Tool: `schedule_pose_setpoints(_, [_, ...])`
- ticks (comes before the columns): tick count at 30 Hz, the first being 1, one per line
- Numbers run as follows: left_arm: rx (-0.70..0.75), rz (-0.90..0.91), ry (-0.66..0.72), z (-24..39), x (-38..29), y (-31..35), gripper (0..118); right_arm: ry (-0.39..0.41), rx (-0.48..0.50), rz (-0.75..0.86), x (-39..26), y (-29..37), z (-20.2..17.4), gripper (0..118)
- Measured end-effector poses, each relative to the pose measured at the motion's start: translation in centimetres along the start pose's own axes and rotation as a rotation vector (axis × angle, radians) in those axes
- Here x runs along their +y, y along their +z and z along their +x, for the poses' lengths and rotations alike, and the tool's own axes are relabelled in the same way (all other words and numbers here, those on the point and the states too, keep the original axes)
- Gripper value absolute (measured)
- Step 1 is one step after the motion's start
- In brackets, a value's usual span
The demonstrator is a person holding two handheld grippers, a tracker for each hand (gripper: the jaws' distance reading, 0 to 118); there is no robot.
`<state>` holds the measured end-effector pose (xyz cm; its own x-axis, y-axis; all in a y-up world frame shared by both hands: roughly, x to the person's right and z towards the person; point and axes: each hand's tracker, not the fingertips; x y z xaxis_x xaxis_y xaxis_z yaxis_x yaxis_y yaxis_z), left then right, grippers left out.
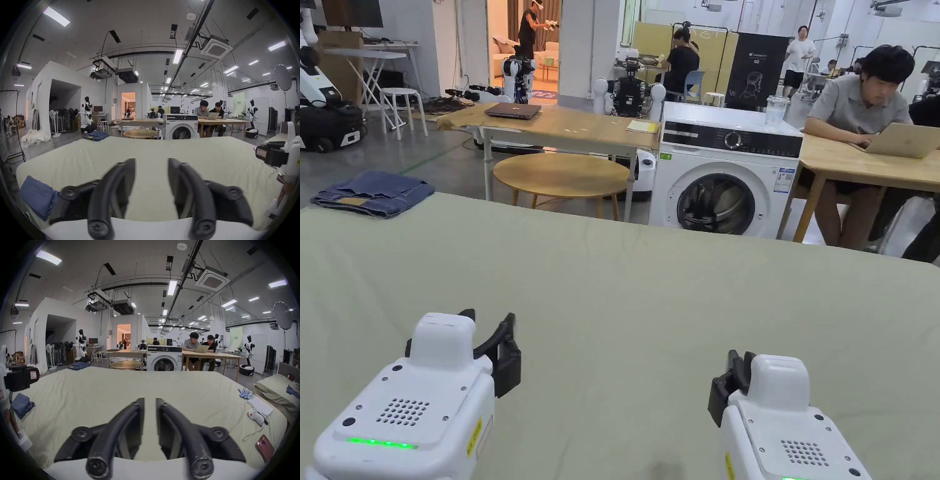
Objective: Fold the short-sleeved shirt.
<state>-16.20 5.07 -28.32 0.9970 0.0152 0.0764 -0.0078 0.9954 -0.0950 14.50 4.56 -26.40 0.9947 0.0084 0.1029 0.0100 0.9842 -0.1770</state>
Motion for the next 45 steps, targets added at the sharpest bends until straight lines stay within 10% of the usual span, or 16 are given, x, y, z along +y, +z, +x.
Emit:
schedule_pose_setpoints(3, [0.031,-0.004,-0.005,0.1,0.0,-0.1,87,0.001,0.012,-0.008,0.2,-0.3,-0.1,64])
schedule_pose_setpoints(8, [0.031,0.024,-0.008,0.1,0.4,0.2,90,0.034,-0.015,-0.002,0.2,-0.5,-0.5,92])
schedule_pose_setpoints(45, [0.022,-0.005,0.041,-1.7,0.2,-1.4,89,-0.185,-0.070,-0.068,2.5,-2.2,0.5,92])
